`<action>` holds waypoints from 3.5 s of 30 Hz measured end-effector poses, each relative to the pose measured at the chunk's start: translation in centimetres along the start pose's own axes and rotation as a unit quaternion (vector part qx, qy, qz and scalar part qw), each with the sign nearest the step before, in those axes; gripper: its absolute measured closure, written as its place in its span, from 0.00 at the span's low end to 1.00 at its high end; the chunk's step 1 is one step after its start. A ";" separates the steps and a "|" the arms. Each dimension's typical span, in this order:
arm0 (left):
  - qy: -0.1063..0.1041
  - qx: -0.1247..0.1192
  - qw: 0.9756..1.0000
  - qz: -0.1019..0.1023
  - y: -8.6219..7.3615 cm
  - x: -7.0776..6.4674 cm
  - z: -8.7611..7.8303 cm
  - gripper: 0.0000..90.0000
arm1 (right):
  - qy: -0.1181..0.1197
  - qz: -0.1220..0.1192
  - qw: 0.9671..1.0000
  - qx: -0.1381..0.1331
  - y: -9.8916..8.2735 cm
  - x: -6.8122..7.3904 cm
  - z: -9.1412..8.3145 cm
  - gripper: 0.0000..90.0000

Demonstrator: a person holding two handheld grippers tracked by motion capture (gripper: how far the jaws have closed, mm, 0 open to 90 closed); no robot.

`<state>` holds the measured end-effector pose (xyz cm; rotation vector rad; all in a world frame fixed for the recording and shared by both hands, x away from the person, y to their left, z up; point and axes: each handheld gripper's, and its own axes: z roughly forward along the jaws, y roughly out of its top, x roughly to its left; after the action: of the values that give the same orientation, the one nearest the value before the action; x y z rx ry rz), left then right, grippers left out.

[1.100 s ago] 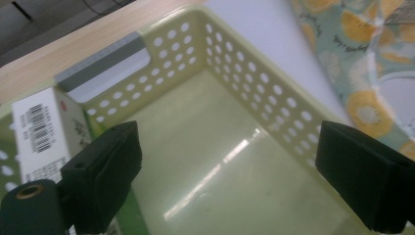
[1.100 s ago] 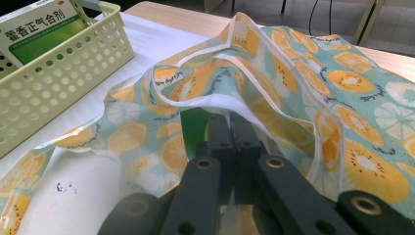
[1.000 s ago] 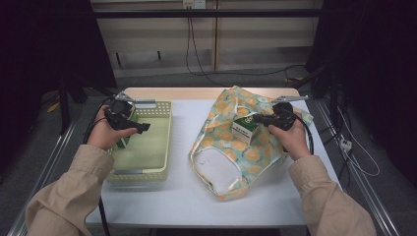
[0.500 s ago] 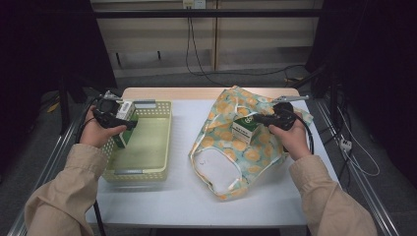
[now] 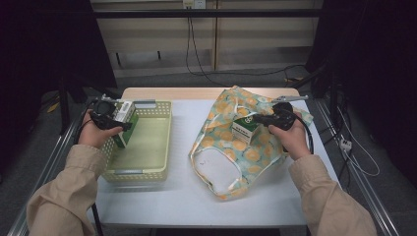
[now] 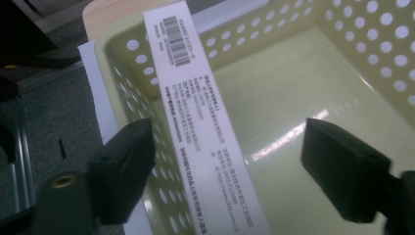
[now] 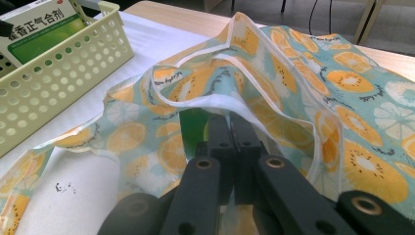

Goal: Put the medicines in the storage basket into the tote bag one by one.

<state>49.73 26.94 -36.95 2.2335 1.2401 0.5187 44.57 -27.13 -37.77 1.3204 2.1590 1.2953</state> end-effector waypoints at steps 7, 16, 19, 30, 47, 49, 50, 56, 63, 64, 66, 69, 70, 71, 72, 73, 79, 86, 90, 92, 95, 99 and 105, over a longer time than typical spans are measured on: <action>0.002 0.016 1.000 -0.006 0.3 -1.3 0.4 0.65 | 0.000 0.001 1.000 -0.003 0.1 -0.1 -0.1 1.00; -0.050 -0.009 0.999 -0.008 2.2 -3.2 -1.9 0.70 | 0.000 0.001 1.000 -0.003 0.0 -0.1 -0.2 1.00; -0.071 -0.024 0.997 -0.001 3.1 -3.9 -3.3 0.70 | 0.000 0.000 1.000 -0.002 0.0 -0.1 -0.2 1.00; -0.142 -0.075 0.985 0.061 6.0 -8.4 -7.0 0.70 | -0.002 0.001 1.000 -0.006 0.2 -0.2 -0.2 1.00; -0.259 -0.066 0.949 0.169 7.8 -20.4 -4.4 0.70 | -0.003 -0.001 1.000 -0.013 0.8 0.1 -0.8 1.00; -0.267 -0.061 0.946 0.173 7.7 -21.5 -3.5 0.70 | -0.002 -0.001 1.000 -0.014 0.8 0.1 -0.9 1.00; -0.267 -0.057 0.945 0.180 7.7 -22.0 -3.1 0.70 | -0.002 -0.001 1.000 -0.015 0.9 0.1 -0.9 1.00; -0.283 -0.041 0.939 0.192 7.5 -24.4 -0.7 0.70 | -0.002 0.000 1.000 -0.017 1.0 0.1 -1.1 1.00; -0.285 -0.023 0.937 0.199 7.4 -26.5 1.8 0.70 | -0.001 -0.002 1.000 -0.020 1.1 0.3 -1.3 1.00; -0.285 -0.021 0.938 0.196 7.4 -26.8 2.1 0.70 | 0.000 -0.001 1.000 -0.021 1.1 0.3 -1.4 1.00; -0.285 -0.017 0.938 0.195 7.6 -27.3 2.7 0.70 | 0.001 -0.003 1.000 -0.022 1.2 0.4 -1.4 1.00; -0.279 -0.015 0.940 0.194 7.8 -27.6 3.6 0.70 | 0.004 -0.005 1.000 -0.023 1.3 0.6 -1.3 1.00; -0.276 -0.014 0.942 0.192 7.9 -27.7 3.8 0.70 | 0.005 -0.005 1.000 -0.021 1.3 0.7 -1.3 1.00; -0.275 -0.016 0.942 0.191 8.0 -27.8 4.0 0.70 | 0.005 -0.006 1.000 -0.021 1.3 0.8 -1.3 1.00; -0.274 -0.018 0.943 0.190 8.1 -27.8 4.2 0.70 | 0.005 -0.006 1.000 -0.021 1.3 0.8 -1.3 1.00; -0.273 -0.019 0.944 0.187 8.2 -28.0 4.3 0.70 | 0.005 -0.006 1.000 -0.020 1.3 0.8 -1.3 1.00; -0.263 -0.030 0.949 0.174 9.3 -28.5 5.3 0.70 | 0.003 -0.005 1.000 -0.020 1.3 0.7 -1.3 1.00; -0.252 -0.043 0.953 0.162 10.7 -29.9 6.5 0.70 | 0.004 -0.004 1.000 -0.021 1.3 0.8 -1.3 1.00; -0.249 -0.049 0.955 0.156 11.4 -30.5 7.3 0.70 | 0.003 -0.003 1.000 -0.021 1.2 0.6 -1.3 1.00; -0.245 -0.051 0.956 0.154 11.7 -30.8 7.7 0.70 | 0.003 -0.003 1.000 -0.021 1.2 0.6 -1.3 1.00; -0.246 -0.059 0.957 0.144 12.2 -31.1 8.3 0.70 | 0.003 -0.001 1.000 -0.023 1.2 0.5 -1.5 1.00; -0.245 -0.064 0.959 0.132 12.5 -31.5 9.0 0.70 | 0.001 0.001 1.000 -0.023 1.1 0.2 -1.6 1.00; -0.243 -0.088 0.958 0.121 12.6 -31.8 9.8 0.69 | -0.002 0.003 1.000 -0.021 1.1 0.0 -1.6 1.00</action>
<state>47.43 -8.53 -39.27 2.1893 0.6499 0.1390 44.17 -27.81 -35.94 1.3121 2.1155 1.3327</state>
